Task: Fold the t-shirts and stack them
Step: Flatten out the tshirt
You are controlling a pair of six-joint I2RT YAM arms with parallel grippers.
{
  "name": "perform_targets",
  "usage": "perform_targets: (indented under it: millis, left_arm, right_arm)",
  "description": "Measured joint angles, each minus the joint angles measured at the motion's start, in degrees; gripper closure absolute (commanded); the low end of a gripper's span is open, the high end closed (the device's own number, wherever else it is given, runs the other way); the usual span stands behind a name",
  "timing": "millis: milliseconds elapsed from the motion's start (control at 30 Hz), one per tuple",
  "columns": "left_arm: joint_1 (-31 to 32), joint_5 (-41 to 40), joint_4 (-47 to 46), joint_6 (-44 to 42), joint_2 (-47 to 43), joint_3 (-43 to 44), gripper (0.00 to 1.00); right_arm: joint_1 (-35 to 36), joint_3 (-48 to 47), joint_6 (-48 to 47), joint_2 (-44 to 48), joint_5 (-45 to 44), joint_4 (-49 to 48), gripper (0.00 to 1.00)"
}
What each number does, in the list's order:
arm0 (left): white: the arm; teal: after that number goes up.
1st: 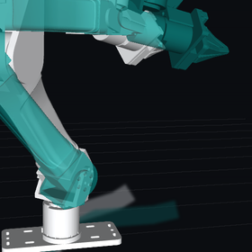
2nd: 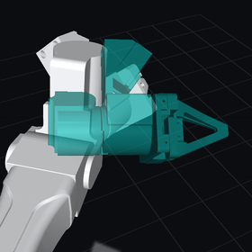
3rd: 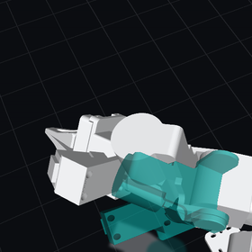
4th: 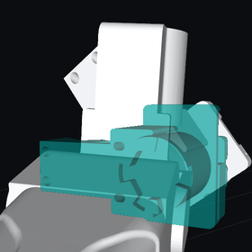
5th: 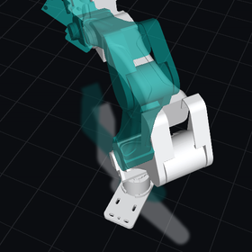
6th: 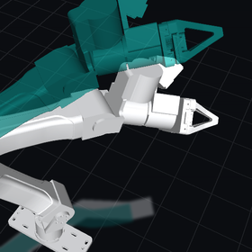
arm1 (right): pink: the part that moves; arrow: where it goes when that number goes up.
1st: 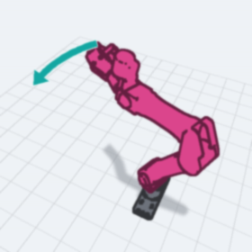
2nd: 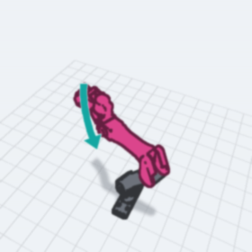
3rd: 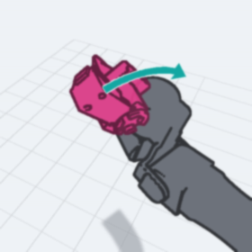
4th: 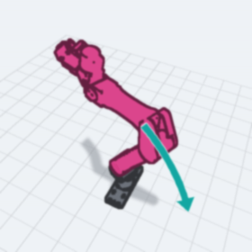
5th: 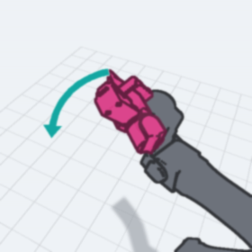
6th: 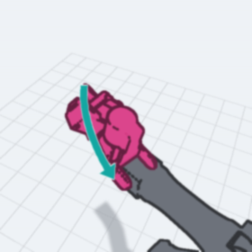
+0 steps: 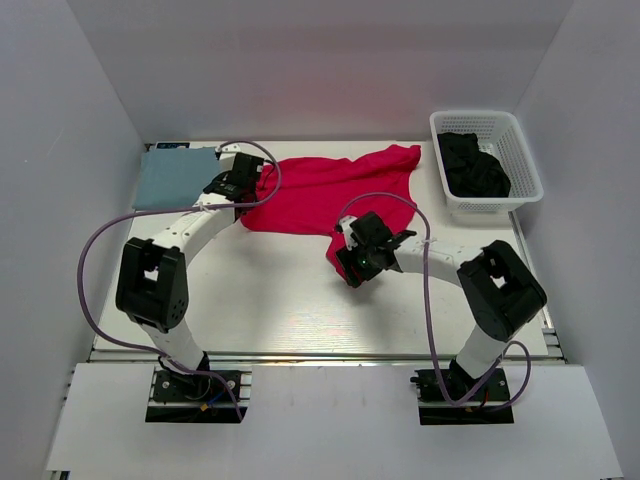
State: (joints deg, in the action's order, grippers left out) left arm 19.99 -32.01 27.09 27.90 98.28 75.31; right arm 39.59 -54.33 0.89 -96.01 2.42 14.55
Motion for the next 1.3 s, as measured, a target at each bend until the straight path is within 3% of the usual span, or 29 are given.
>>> perform_targets:
  millis: [67,100,167,200,233,467,733,1033,1300]
  left_arm:
    - [-0.33,-0.2,0.83,1.16,0.0,0.0,1.0]
    - [-0.48,-0.22,1.22,1.6,-0.02,0.0,1.0]
    - [-0.81,-0.17,1.86,2.51,-0.02,0.0,1.0]
    - [-1.01,-0.2,2.1,2.91,-0.02,0.0,1.0]
    - [-1.16,-0.17,2.38,3.3,-0.02,0.0,1.0]
    - [-1.53,-0.02,2.89,4.48,-0.98,0.0,1.0]
    - [-1.81,0.0,1.88,4.44,-5.75,1.84,1.0]
    - [-1.9,-5.68,3.1,4.09,-7.43,11.98,1.0]
    - [-2.29,-7.93,0.85,0.31,-15.78,17.9,1.0]
  right_arm:
    - [0.48,-0.24,-0.2,-0.74,-1.22,-0.04,0.45]
    - [0.61,-0.44,-0.28,-0.98,-1.64,-0.17,0.62]
    - [0.87,-0.83,-0.72,-1.62,-2.69,-0.48,0.83]
    - [1.01,-1.09,-0.48,-1.9,-3.37,-0.63,0.98]
    - [0.98,-1.22,-0.35,-2.08,-3.89,-0.9,1.0]
    - [0.98,-1.25,0.72,0.04,-8.11,-1.46,1.0]
    - [-1.31,-4.04,0.11,15.28,-19.45,-6.29,1.0]
    - [-7.82,-13.62,-9.25,25.59,-33.22,-10.1,1.0]
    - [-10.8,-25.68,-21.31,28.09,-35.58,-11.8,1.0]
